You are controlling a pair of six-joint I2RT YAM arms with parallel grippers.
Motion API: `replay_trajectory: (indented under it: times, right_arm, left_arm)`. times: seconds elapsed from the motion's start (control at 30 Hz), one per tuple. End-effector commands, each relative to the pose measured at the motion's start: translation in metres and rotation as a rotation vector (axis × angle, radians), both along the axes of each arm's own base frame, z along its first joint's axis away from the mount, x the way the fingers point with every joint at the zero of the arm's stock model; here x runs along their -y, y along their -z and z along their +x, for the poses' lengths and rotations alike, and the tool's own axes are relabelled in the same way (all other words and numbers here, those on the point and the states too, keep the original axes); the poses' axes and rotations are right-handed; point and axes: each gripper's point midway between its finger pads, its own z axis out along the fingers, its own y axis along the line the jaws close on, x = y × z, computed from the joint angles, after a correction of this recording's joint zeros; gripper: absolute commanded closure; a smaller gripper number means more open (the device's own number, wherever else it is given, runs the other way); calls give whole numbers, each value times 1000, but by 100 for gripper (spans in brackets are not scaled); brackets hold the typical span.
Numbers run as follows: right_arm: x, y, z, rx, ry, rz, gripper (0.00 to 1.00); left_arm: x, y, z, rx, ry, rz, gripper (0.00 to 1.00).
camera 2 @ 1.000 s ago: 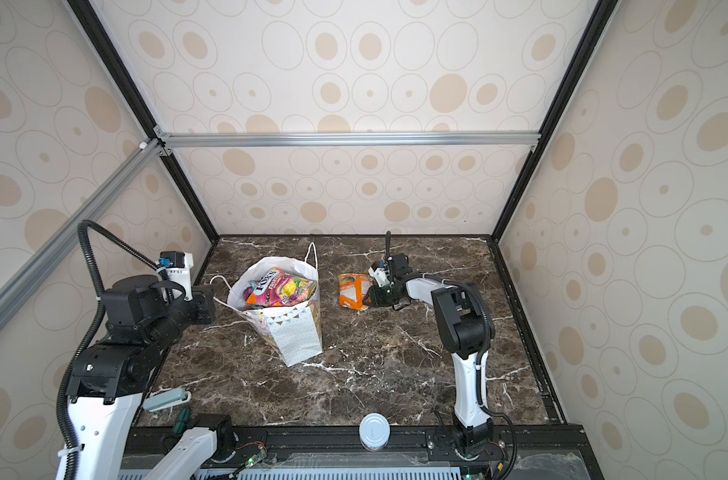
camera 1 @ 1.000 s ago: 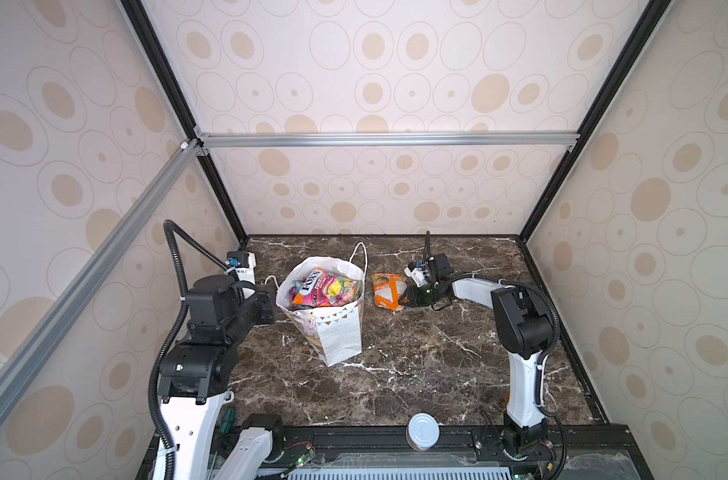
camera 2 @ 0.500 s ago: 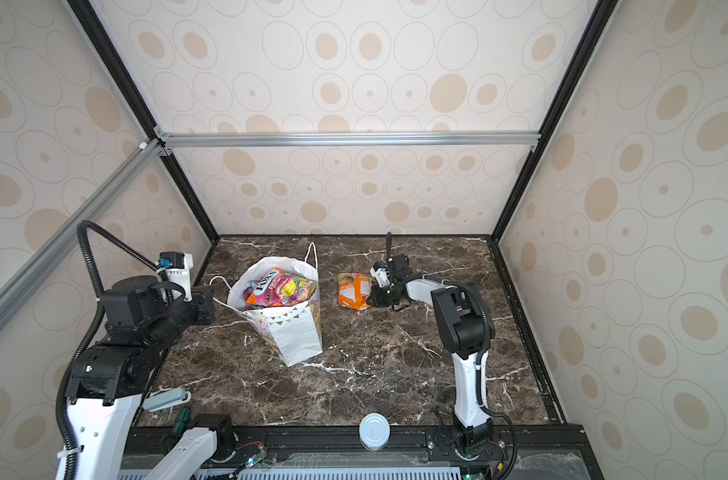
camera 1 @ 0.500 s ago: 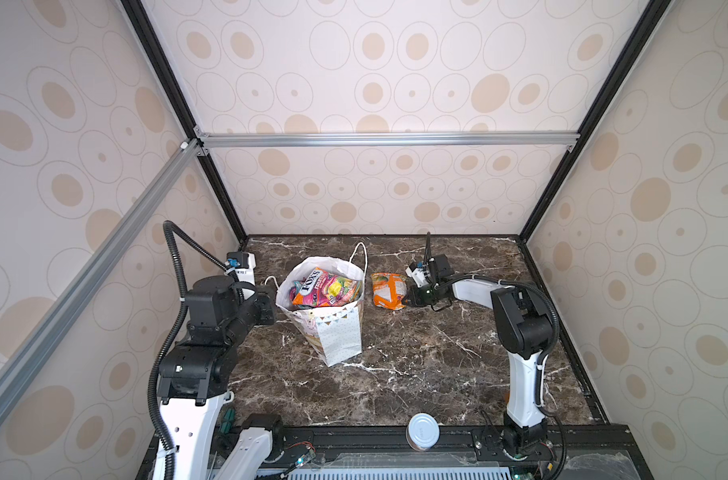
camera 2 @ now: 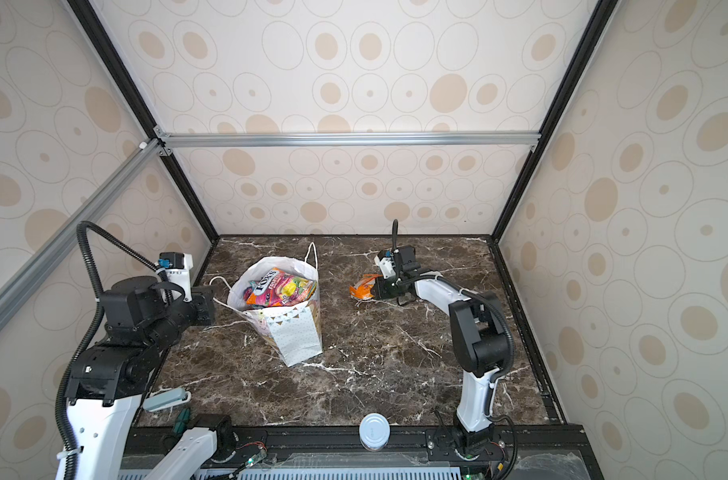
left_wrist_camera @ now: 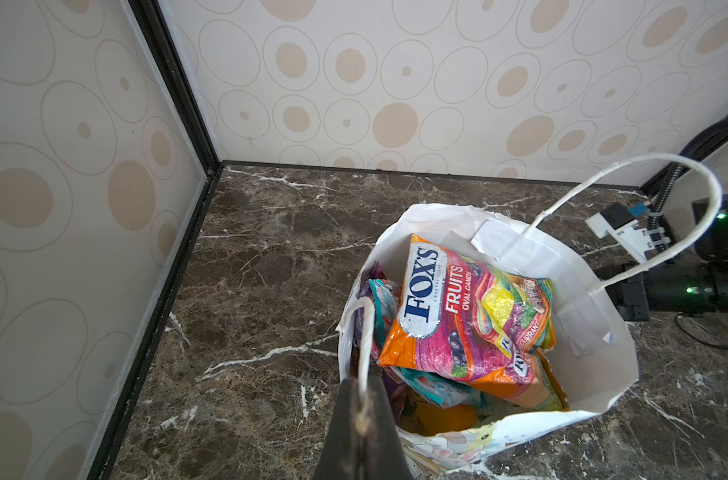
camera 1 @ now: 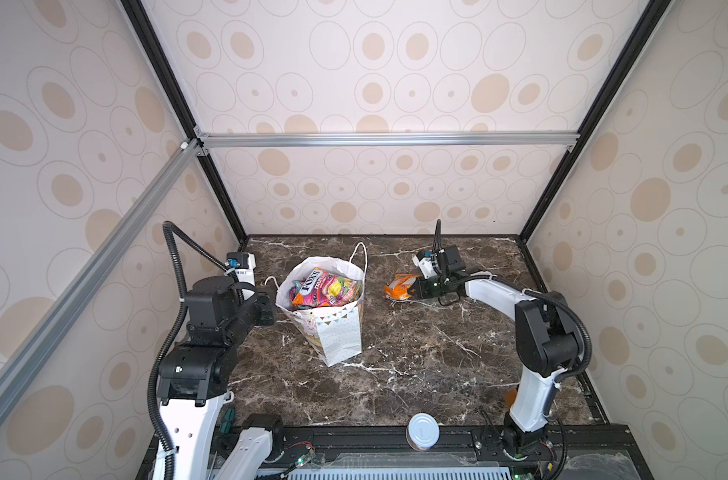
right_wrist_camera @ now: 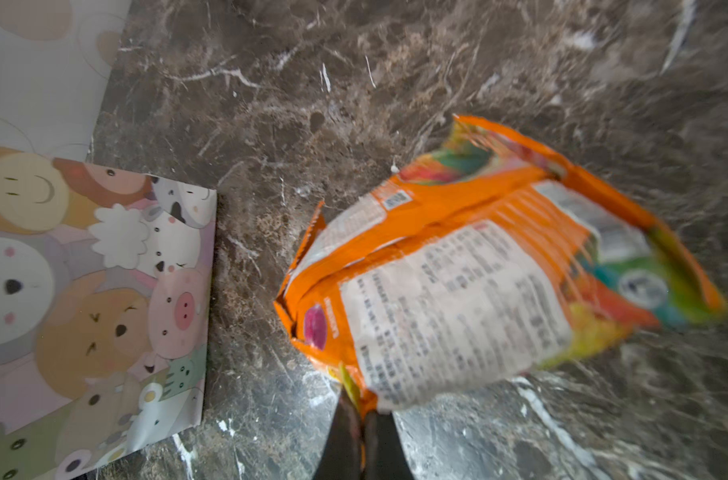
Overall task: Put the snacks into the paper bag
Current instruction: 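Lift the orange packet and carry it toward the bag with the right gripper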
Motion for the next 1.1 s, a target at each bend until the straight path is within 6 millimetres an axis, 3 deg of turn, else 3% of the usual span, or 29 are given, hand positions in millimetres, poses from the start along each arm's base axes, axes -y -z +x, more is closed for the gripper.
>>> replay_trajectory:
  times: [0.0,0.33,0.6,1.07]
  right_arm:
    - [2,-32,-6,70,-14,-11,100]
    - [0,-123,-30,242,-44,-19,100]
    - [-2,-181,-56,345,-64,-23,100]
    - [-17,-285,-119,544,-119,15,100]
  left_arm:
    - [0,-38,0,115,7,13,100]
    - [0,-38,1,123,3,5,100]
    - [1,-38,3,130,4,-7,100]
    - [7,-40,4,138,32,-27,100]
